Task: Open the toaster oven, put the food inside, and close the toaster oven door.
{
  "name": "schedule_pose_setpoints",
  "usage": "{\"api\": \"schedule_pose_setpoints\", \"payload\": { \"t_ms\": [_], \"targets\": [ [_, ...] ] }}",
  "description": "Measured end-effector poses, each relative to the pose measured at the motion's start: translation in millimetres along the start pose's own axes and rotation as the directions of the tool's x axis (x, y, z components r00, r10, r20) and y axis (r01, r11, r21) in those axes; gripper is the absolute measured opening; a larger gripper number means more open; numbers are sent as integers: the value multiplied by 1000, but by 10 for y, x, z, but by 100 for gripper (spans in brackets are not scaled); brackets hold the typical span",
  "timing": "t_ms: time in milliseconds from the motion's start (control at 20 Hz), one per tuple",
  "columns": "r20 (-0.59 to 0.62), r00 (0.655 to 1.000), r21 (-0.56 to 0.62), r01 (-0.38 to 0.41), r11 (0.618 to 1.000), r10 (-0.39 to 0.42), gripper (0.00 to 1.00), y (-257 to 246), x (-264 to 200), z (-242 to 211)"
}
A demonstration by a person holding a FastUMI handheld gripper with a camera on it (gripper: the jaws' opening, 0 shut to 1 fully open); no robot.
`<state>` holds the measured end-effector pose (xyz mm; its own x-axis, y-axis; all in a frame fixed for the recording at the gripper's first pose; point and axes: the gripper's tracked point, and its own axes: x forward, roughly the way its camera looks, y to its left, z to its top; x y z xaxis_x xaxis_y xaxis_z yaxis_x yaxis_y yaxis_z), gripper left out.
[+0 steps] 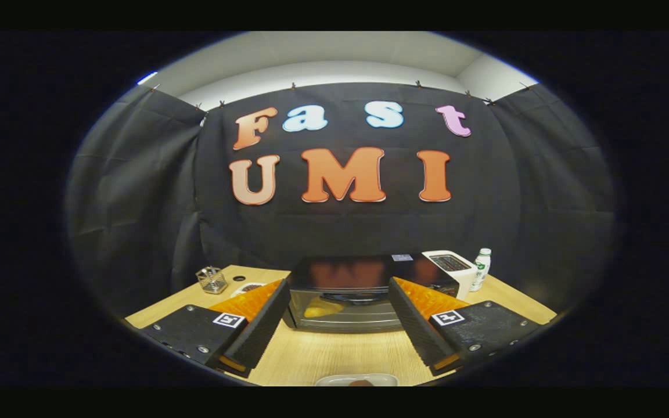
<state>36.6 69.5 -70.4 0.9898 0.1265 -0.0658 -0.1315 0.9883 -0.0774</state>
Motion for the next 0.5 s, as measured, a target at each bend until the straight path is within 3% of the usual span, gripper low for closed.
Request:
{"api": "schedule_pose_setpoints", "payload": {
  "t_ms": [200, 500],
  "targets": [
    [45, 999, -19, 15, 1000, -14, 100, -27, -178, 220],
    [44, 999, -21, 18, 1000, -17, 100, -55, -275, 193]
  ]
}}
